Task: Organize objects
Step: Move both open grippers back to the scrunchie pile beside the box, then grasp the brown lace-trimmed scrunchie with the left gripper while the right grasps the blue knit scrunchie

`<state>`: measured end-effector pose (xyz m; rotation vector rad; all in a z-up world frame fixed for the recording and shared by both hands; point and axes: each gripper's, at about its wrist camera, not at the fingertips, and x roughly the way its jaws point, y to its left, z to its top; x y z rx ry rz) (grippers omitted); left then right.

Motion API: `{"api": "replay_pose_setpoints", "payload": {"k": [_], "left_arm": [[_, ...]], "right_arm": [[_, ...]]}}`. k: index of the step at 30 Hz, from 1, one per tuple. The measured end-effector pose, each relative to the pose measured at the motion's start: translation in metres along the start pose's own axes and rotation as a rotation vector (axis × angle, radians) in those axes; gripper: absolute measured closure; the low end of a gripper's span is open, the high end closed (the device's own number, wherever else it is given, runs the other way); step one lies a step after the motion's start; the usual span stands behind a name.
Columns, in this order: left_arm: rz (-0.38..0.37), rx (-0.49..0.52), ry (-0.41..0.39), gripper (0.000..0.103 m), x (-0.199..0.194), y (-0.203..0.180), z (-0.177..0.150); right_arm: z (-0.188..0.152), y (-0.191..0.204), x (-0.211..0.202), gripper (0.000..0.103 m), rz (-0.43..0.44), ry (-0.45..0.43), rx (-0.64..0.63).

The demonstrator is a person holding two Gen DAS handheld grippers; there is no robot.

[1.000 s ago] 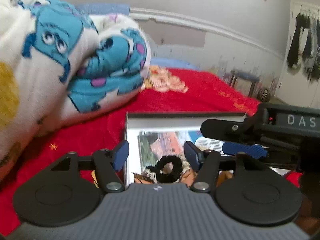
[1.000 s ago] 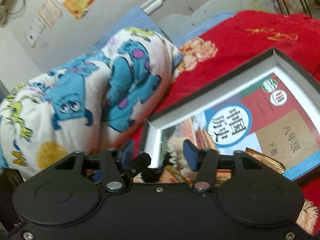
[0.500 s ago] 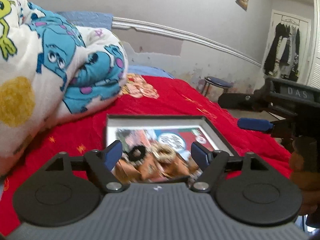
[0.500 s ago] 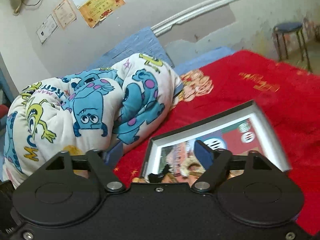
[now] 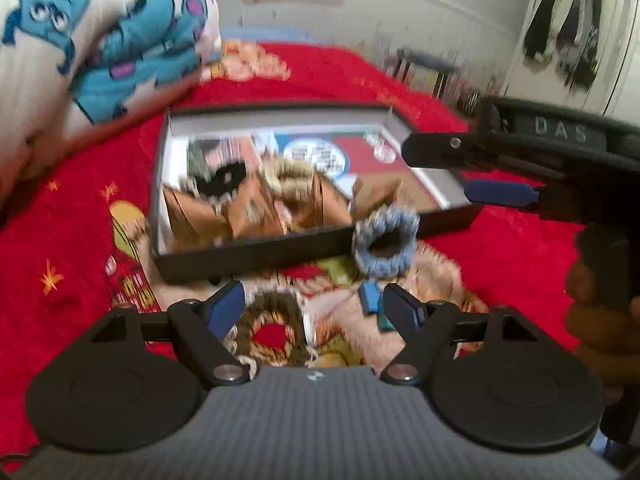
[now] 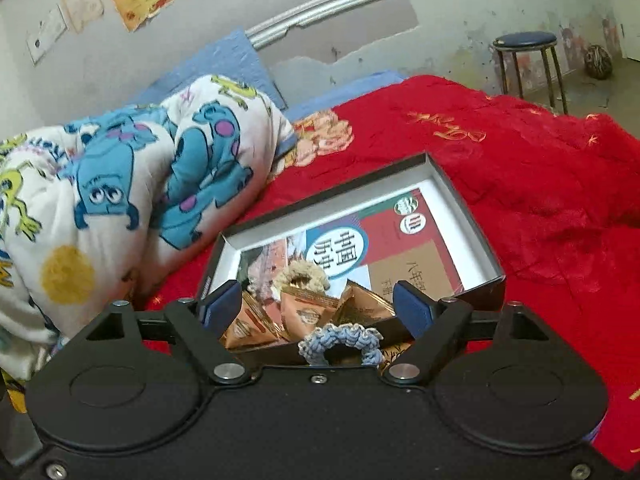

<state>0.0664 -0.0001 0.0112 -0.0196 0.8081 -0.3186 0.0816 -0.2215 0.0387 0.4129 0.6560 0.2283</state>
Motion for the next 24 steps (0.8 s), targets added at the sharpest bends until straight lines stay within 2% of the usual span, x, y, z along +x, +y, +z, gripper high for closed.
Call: {"api": "replay_pose_setpoints", "payload": {"k": [3, 6, 9, 11, 13, 14, 15, 18, 21, 24], "left_arm": [[0.012, -0.005, 0.039, 0.027, 0.012, 0.002, -0.006], [0.001, -0.028, 0.080, 0.035, 0.021, 0.004, -0.009], [-0.012, -0.051, 0.098, 0.044, 0.028, 0.007, -0.010], [0.002, -0.044, 0.103, 0.049, 0.032, 0.005, -0.011], [0.017, -0.045, 0.108, 0.058, 0.037, 0.006, -0.012], [0.024, -0.049, 0.107, 0.068, 0.039, 0.005, -0.012], [0.028, -0.054, 0.102, 0.074, 0.039, 0.006, -0.011], [0.042, -0.075, 0.094, 0.085, 0.041, 0.009, -0.009], [0.052, -0.112, 0.077, 0.087, 0.042, 0.014, -0.007], [0.060, -0.137, 0.049, 0.088, 0.040, 0.017, -0.003]], "right_arm": [[-0.005, -0.007, 0.019, 0.021, -0.007, 0.071, 0.059], [-0.013, -0.007, 0.035, 0.021, -0.098, 0.161, 0.040], [-0.020, -0.002, 0.043, 0.021, -0.140, 0.173, -0.024], [-0.023, 0.001, 0.048, 0.022, -0.138, 0.184, -0.032], [-0.025, 0.001, 0.051, 0.022, -0.120, 0.185, -0.022], [-0.027, 0.002, 0.053, 0.024, -0.116, 0.184, -0.026], [-0.026, 0.003, 0.055, 0.025, -0.117, 0.183, -0.032], [-0.028, 0.001, 0.063, 0.027, -0.105, 0.202, -0.029], [-0.031, -0.008, 0.074, 0.039, -0.054, 0.245, 0.058], [-0.034, -0.006, 0.079, 0.044, -0.053, 0.241, 0.033]]}}
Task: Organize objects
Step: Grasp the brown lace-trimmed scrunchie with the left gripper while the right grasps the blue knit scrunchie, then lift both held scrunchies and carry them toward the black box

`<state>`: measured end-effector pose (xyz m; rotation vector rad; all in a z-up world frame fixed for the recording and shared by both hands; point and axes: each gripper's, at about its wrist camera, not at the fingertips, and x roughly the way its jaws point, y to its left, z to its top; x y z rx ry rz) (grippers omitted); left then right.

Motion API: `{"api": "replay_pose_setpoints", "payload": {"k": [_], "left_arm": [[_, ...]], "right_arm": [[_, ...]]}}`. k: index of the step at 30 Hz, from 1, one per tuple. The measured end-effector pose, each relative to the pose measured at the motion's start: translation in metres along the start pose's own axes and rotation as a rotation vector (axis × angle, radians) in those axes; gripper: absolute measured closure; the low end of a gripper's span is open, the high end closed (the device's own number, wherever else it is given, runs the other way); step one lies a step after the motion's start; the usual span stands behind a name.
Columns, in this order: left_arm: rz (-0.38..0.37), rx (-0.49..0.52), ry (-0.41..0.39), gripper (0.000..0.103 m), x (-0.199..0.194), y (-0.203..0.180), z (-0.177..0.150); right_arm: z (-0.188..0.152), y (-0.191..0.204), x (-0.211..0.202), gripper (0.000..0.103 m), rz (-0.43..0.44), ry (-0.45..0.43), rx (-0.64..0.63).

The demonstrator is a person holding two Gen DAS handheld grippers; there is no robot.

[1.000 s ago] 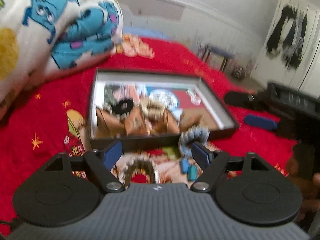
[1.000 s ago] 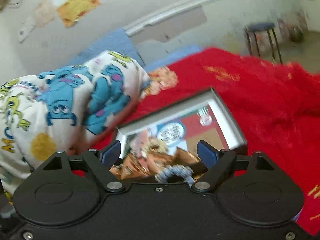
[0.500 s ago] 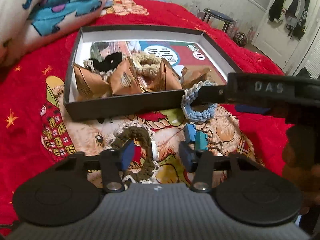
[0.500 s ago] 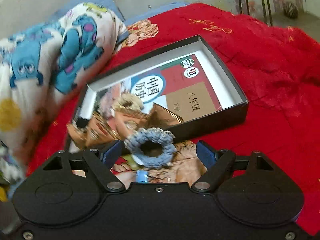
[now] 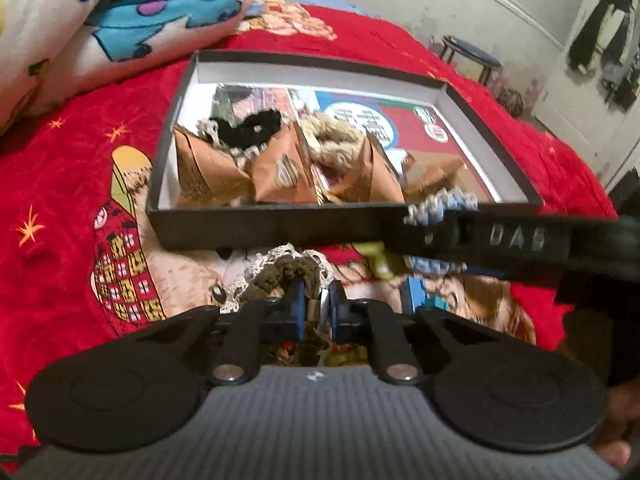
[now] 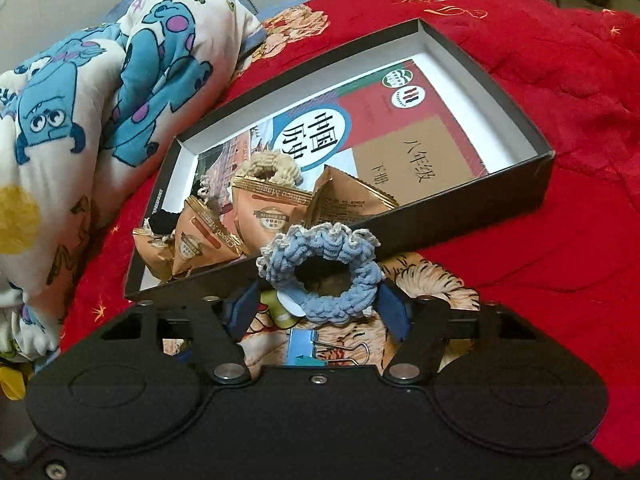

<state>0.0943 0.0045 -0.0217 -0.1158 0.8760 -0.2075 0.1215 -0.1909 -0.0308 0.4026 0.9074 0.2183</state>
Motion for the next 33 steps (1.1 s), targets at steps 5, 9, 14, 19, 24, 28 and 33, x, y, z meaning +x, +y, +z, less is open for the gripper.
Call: {"api": "replay_pose_setpoints", "payload": {"k": [5, 9, 14, 19, 24, 28, 33], "left_arm": [[0.012, 0.012, 0.008, 0.087, 0.001, -0.002, 0.002], [0.050, 0.036, -0.001, 0.083, 0.003, -0.007, 0.001], [0.049, 0.047, -0.038, 0.085, 0.000, -0.009, 0.001], [0.042, 0.047, -0.060, 0.086, -0.004, -0.010, 0.002], [0.041, 0.046, -0.078, 0.087, -0.007, -0.011, 0.002], [0.032, 0.039, -0.099, 0.087, -0.011, -0.011, 0.003], [0.024, 0.042, -0.107, 0.088, -0.013, -0.013, 0.003]], "right_arm": [[-0.003, 0.004, 0.005, 0.055, -0.023, -0.009, -0.040], [-0.003, 0.003, 0.007, 0.071, 0.012, 0.004, -0.036], [-0.004, 0.000, 0.009, 0.081, 0.047, 0.012, -0.009], [-0.003, -0.003, 0.006, 0.082, 0.070, 0.011, 0.021], [0.002, -0.017, -0.003, 0.082, 0.196, -0.017, 0.162], [0.006, -0.019, -0.014, 0.082, 0.240, -0.074, 0.174], [0.008, -0.018, -0.014, 0.082, 0.242, -0.074, 0.177]]}}
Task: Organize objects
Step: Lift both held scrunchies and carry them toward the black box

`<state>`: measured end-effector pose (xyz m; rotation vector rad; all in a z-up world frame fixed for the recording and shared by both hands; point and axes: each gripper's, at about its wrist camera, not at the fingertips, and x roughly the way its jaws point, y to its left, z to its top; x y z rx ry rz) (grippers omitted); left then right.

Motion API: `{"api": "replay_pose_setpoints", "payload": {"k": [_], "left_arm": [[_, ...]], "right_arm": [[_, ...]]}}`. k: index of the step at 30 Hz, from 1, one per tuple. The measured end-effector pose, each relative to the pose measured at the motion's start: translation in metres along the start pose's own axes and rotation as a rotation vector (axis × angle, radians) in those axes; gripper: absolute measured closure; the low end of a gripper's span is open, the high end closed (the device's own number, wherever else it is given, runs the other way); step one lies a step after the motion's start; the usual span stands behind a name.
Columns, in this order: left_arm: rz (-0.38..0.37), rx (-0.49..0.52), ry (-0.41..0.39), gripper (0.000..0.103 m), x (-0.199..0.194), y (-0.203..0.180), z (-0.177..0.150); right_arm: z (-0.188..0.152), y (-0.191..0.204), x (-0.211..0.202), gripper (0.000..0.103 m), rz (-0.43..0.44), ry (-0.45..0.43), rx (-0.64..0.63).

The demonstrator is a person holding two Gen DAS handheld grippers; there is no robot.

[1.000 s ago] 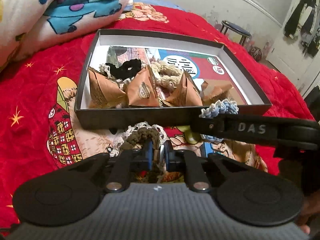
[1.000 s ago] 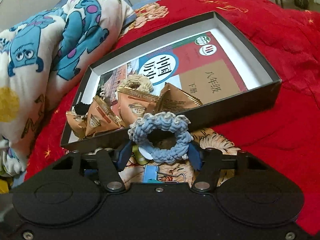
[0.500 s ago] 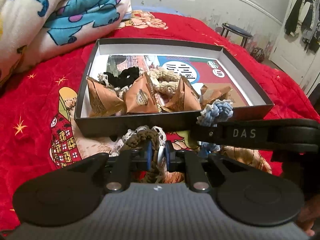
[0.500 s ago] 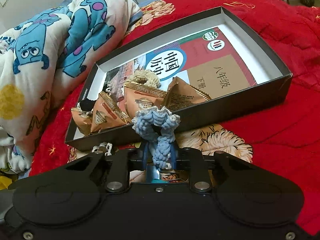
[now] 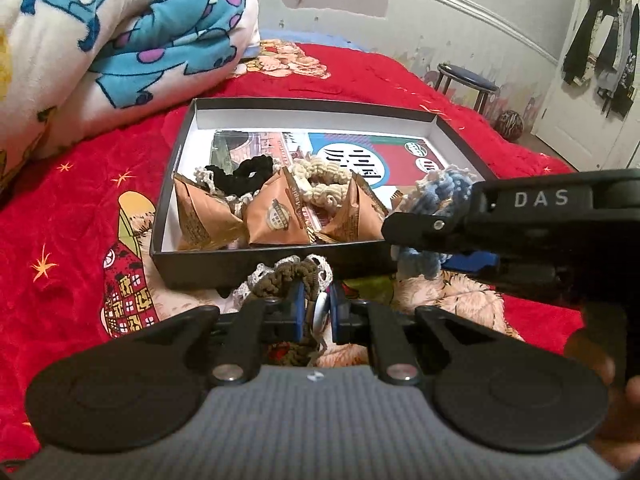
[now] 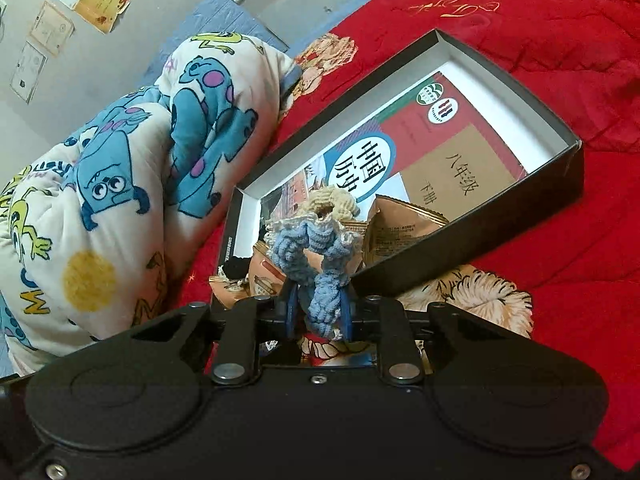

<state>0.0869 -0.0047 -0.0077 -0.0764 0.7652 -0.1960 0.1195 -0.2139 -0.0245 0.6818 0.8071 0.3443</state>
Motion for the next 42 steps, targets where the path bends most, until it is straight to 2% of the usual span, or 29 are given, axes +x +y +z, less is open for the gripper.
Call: {"api": "replay_pose_setpoints", "payload": {"k": [5, 9, 16, 23, 26, 31, 36, 42], "left_arm": [[-0.031, -0.022, -0.034, 0.088, -0.009, 0.001, 0.000], [-0.040, -0.018, -0.056, 0.088, -0.013, -0.002, 0.001], [-0.046, -0.025, -0.086, 0.088, -0.018, -0.001, 0.004], [-0.060, 0.017, -0.164, 0.088, -0.026, -0.007, 0.009], [-0.074, 0.015, -0.210, 0.088, -0.030, -0.006, 0.013], [-0.079, 0.105, -0.274, 0.088, -0.035, -0.011, 0.018], [-0.098, 0.140, -0.288, 0.088, -0.031, -0.012, 0.020], [-0.100, 0.230, -0.338, 0.088, -0.035, -0.025, 0.018]], "right_arm": [[0.000, 0.000, -0.003, 0.082, 0.014, -0.012, 0.010], [0.002, -0.006, -0.007, 0.082, 0.068, -0.037, 0.062], [0.004, -0.001, -0.015, 0.082, 0.136, -0.084, 0.063], [0.005, -0.001, -0.018, 0.082, 0.141, -0.102, 0.068], [0.009, 0.001, -0.021, 0.082, 0.127, -0.125, 0.048], [0.019, 0.015, -0.033, 0.082, -0.009, -0.218, -0.068], [0.028, 0.023, -0.043, 0.082, -0.095, -0.274, -0.141], [0.037, 0.024, -0.051, 0.082, -0.163, -0.334, -0.208]]}}
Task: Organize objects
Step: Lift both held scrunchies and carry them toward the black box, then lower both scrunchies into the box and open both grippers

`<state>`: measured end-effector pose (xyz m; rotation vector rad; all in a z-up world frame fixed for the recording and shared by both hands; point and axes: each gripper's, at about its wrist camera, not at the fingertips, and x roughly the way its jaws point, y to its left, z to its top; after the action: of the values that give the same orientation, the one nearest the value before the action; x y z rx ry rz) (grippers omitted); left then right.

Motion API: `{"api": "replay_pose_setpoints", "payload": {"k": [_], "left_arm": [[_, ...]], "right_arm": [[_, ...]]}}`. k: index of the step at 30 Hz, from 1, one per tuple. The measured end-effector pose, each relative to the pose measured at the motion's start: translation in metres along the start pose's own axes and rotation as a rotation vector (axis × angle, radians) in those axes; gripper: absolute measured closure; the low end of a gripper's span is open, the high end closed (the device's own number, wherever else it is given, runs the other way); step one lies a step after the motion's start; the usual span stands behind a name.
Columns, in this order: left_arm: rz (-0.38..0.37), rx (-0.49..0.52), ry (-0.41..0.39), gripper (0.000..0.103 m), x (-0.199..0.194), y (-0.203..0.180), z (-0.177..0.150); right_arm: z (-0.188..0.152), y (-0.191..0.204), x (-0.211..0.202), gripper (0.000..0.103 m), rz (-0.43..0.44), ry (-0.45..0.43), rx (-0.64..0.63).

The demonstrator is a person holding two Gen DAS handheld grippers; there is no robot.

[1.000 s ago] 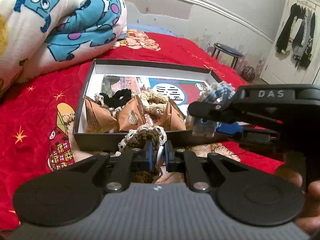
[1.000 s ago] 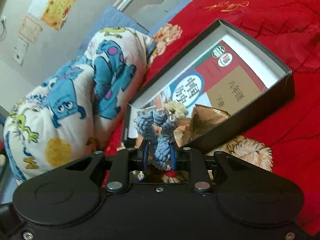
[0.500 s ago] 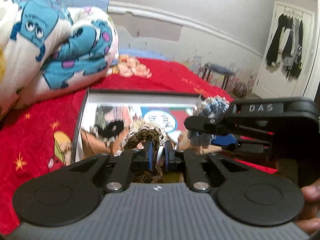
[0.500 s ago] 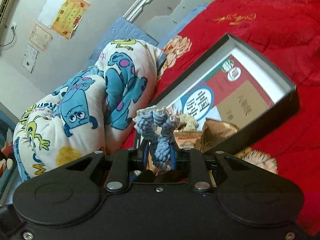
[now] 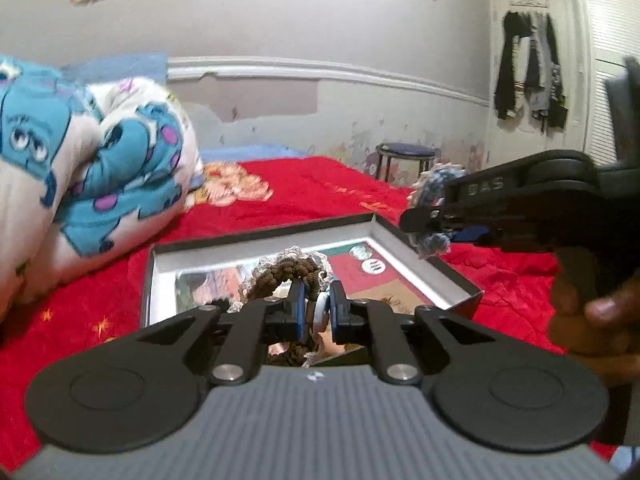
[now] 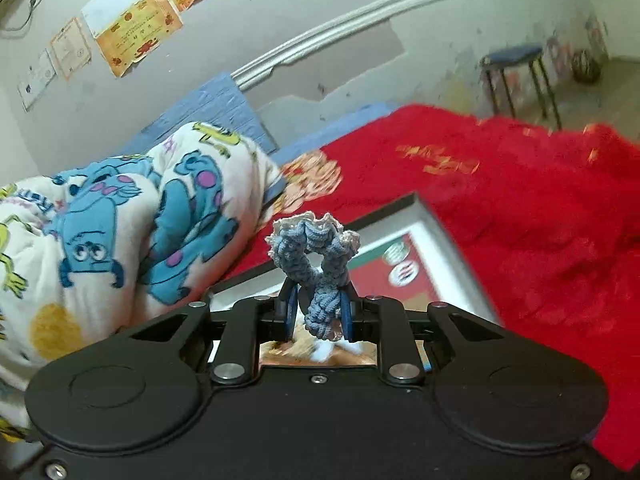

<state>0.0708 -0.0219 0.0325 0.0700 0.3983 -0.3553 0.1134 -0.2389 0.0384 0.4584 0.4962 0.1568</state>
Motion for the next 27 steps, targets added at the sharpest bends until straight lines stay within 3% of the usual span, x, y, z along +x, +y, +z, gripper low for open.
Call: {"api": "replay_pose_setpoints", "payload": {"k": [12, 19, 23, 27], "left_arm": [[0.017, -0.013, 0.020, 0.088, 0.035, -0.010, 0.025], [-0.061, -0.035, 0.014, 0.088, 0.067, -0.012, 0.037], [-0.055, 0.026, 0.025, 0.088, 0.088, -0.021, 0.037], [-0.066, 0.009, 0.053, 0.088, 0.099, -0.020, 0.025]], "right_arm": [[0.013, -0.024, 0.008, 0.082, 0.025, 0.008, 0.082], [0.014, -0.037, 0.022, 0.082, 0.034, 0.051, 0.129], [0.008, -0.044, 0.032, 0.082, 0.025, 0.078, 0.153], [0.006, -0.050, 0.043, 0.082, 0.010, 0.089, 0.167]]}}
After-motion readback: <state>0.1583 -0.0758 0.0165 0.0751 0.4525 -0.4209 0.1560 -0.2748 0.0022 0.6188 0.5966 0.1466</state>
